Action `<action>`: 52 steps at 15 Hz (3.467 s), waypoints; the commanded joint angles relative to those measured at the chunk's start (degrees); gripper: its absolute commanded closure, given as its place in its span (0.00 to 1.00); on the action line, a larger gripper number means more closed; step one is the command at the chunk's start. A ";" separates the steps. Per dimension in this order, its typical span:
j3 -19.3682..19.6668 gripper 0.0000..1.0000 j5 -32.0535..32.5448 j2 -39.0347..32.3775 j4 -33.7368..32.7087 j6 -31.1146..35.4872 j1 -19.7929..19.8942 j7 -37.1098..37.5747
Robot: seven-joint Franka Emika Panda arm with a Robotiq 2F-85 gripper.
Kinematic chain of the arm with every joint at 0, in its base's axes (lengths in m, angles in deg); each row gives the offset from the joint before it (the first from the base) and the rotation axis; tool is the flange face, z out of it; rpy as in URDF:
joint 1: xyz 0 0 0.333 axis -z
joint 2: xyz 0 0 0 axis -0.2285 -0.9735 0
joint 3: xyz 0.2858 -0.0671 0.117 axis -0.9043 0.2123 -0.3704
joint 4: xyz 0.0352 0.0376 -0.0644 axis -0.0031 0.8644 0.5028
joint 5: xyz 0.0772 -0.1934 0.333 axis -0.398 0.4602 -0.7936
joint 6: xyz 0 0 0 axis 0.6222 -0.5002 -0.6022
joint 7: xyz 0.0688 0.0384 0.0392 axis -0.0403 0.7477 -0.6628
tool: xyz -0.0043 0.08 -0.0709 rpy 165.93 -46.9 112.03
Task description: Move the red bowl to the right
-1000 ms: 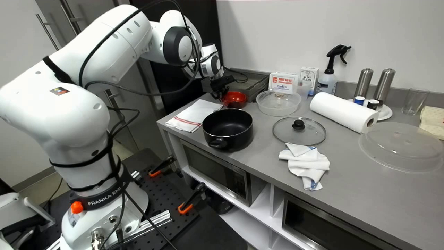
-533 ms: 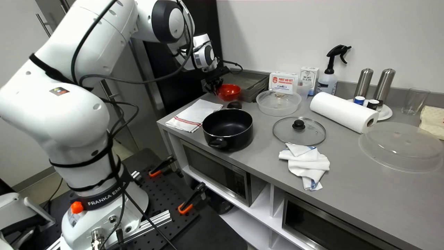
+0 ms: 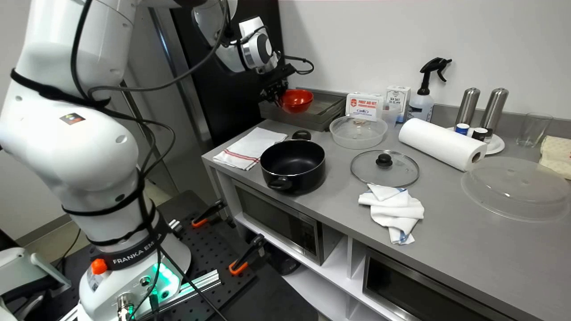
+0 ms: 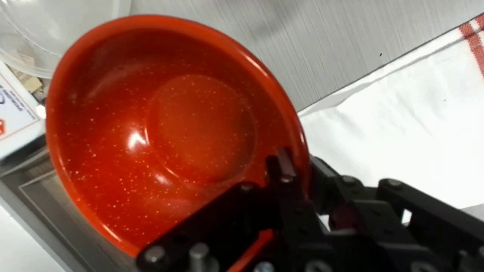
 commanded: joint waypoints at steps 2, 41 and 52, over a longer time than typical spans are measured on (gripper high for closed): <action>1.63 0.98 -0.73 10.93 11.00 3.70 3.35 2.57; 19.80 0.98 -22.55 -2.62 1.28 -1.19 31.80 21.03; 24.41 0.98 -18.78 -17.43 -18.45 -9.59 29.85 26.97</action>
